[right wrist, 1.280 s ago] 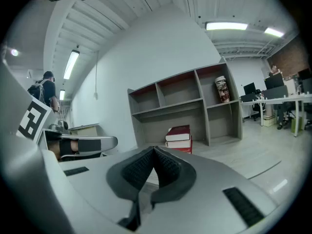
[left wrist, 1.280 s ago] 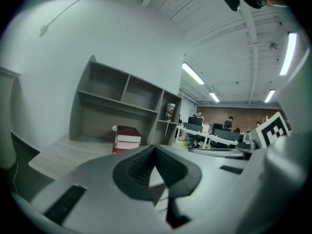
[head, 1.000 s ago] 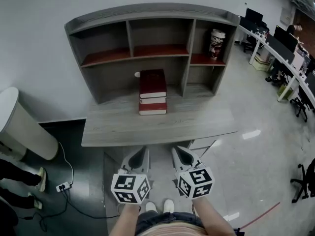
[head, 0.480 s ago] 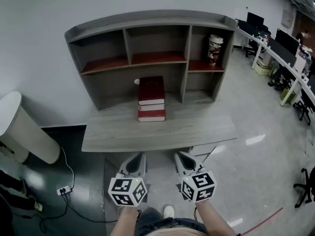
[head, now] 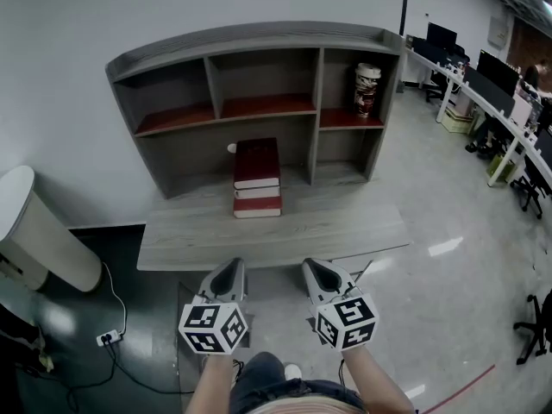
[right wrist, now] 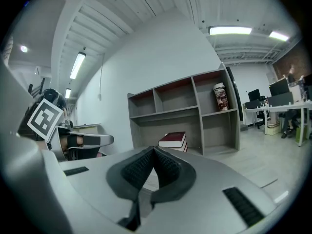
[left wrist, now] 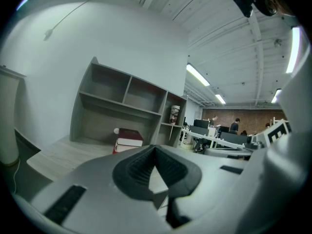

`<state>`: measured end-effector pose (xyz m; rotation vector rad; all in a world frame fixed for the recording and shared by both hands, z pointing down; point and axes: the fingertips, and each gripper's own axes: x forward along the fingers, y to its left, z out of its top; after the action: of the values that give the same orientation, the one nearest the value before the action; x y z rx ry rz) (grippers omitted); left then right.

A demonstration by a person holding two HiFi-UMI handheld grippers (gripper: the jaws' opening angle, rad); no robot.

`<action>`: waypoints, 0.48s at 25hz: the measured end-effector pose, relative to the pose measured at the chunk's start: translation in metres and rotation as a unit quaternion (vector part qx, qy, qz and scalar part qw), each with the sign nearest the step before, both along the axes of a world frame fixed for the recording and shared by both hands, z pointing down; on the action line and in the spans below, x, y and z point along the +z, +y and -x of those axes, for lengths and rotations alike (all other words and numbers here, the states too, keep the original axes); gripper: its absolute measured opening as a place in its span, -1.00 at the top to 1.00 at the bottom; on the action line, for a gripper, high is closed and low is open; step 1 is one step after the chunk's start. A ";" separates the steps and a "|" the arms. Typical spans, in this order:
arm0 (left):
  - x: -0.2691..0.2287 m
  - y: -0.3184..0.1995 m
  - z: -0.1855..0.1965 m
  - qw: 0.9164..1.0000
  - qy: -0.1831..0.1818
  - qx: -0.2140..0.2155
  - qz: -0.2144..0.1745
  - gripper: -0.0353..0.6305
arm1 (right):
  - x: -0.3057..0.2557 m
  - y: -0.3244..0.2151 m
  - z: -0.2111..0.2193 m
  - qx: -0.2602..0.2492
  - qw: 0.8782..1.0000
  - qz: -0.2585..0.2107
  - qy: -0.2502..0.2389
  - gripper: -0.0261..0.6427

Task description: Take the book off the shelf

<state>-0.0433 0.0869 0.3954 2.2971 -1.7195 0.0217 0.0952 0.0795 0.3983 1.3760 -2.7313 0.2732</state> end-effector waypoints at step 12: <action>0.004 -0.025 -0.005 1.000 -0.004 0.003 0.007 0.86 | 0.003 -0.024 0.001 -0.008 1.000 0.009 -0.010 0.93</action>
<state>-0.0386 0.0615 0.3997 2.2945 -1.7122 0.0452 0.0944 0.0560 0.4013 1.3530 -2.7488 0.3119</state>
